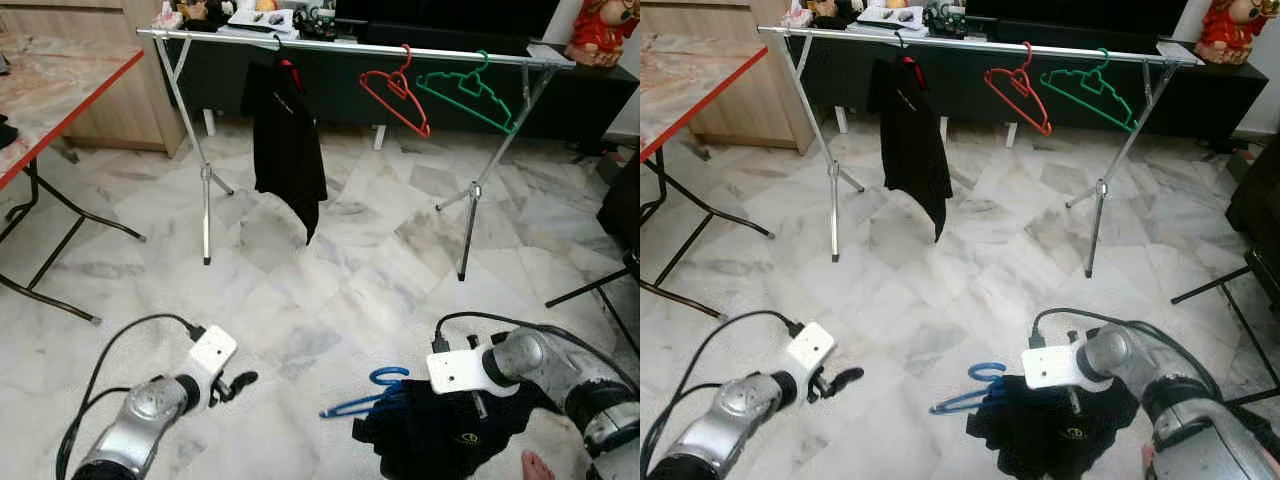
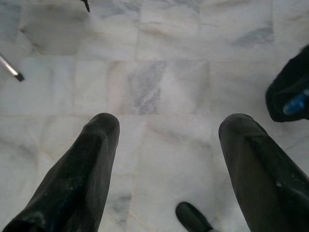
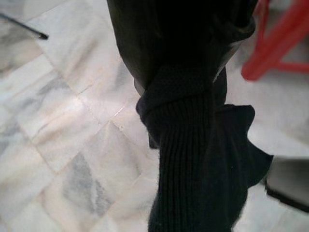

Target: Hang hanger

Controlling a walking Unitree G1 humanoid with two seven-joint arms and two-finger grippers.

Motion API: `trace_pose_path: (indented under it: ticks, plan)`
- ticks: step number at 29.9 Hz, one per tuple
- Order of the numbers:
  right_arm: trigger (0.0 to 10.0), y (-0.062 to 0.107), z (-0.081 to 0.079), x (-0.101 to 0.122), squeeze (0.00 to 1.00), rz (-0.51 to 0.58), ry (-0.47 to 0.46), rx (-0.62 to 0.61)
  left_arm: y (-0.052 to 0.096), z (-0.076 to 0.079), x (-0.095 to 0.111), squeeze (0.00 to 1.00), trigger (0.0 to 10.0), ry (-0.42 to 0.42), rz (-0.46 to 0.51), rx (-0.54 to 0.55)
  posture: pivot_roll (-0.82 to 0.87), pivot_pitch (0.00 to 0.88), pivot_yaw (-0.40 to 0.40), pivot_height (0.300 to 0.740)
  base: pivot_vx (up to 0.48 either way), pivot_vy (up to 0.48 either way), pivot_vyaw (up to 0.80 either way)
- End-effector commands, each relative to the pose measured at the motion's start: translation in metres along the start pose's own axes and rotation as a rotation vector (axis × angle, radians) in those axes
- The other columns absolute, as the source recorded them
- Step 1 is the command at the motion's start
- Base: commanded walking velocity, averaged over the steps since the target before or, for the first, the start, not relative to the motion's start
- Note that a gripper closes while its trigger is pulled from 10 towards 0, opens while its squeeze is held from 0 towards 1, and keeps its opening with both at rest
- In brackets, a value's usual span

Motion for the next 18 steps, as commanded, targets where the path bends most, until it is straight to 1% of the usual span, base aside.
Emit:
trace_pose_path:
  ticks: [1, 2, 4, 5, 9, 11, 12, 14, 15, 16, 18]
  plan:
    - [0.0, 0.012, 0.01, 0.0, 0.0, -0.014, 0.046, -0.013, 0.001, 0.005, -0.01, 0.0, 10.0, -0.015, -0.024, -0.007, -0.02, 0.128, -0.067, 0.74, 0.0, 0.0, 0.0]
    - [0.0, 0.015, 0.014, 0.002, 0.0, -0.016, 0.062, -0.02, 0.001, 0.007, -0.017, 0.0, 10.0, -0.007, -0.038, -0.002, -0.02, 0.127, -0.068, 0.74, 0.0, 0.0, 0.0]
    - [0.0, 0.018, 0.02, 0.009, 0.0, 0.008, 0.065, -0.034, 0.002, 0.008, -0.024, 0.0, 10.0, 0.003, -0.053, 0.009, -0.02, 0.126, -0.068, 0.74, 0.0, 0.0, 0.0]
    - [0.0, 0.024, 0.027, 0.015, 0.0, 0.033, 0.07, -0.053, 0.003, 0.008, -0.03, 0.0, 10.0, 0.024, -0.064, 0.027, -0.02, 0.124, -0.067, 0.74, 0.0, 0.0, 0.0]
    - [0.0, 0.03, 0.036, 0.019, 0.0, 0.04, 0.086, -0.089, 0.003, 0.009, -0.038, 0.0, 10.0, 0.036, -0.083, 0.036, -0.02, 0.124, -0.067, 0.74, 0.0, 0.0, 0.0]
    - [0.0, 0.039, 0.048, 0.024, 0.0, 0.053, 0.097, -0.142, 0.004, 0.01, -0.046, 0.0, 10.0, 0.071, -0.105, 0.044, -0.02, 0.12, -0.067, 0.74, 0.0, 0.0, 0.0]
    - [0.0, 0.043, 0.054, 0.03, 0.0, 0.082, 0.09, -0.168, 0.004, 0.011, -0.05, 0.0, 10.0, 0.078, -0.116, 0.048, -0.02, 0.12, -0.067, 0.74, 0.0, 0.0, 0.0]
    - [0.0, 0.052, 0.066, 0.042, 0.0, 0.143, 0.075, -0.217, 0.004, 0.012, -0.053, 0.0, 10.0, 0.09, -0.121, 0.057, -0.03, 0.118, -0.068, 0.74, 0.0, 0.0, 0.0]
    - [0.0, 0.054, 0.069, 0.046, 0.0, 0.157, 0.076, -0.23, 0.003, 0.013, -0.053, 0.0, 10.0, 0.095, -0.119, 0.061, -0.03, 0.118, -0.068, 0.74, 0.0, 0.0, 0.0]
    - [0.0, 0.059, 0.076, 0.053, 0.0, 0.176, 0.082, -0.261, 0.001, 0.015, -0.053, 0.0, 10.0, 0.116, -0.11, 0.064, -0.03, 0.117, -0.069, 0.74, 0.0, 0.0, 0.0]
    - [0.0, 0.062, 0.081, 0.059, 0.0, 0.194, 0.08, -0.281, -0.001, 0.017, -0.051, 0.0, 10.0, 0.127, -0.103, 0.064, -0.03, 0.115, -0.068, 0.74, 0.0, 0.0, 0.0]
Point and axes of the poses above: a point about 5 cm out from each wrist's last joint towards the gripper, its own y axis pointing back from the gripper into the wrist, its own x axis along the axis of the wrist's last joint, z = x × y, the point moved 6 cm from there along -y, pointing out of the wrist towards the gripper, and after that the axes turned 5 degrees about -y, right-handed, at the moved point
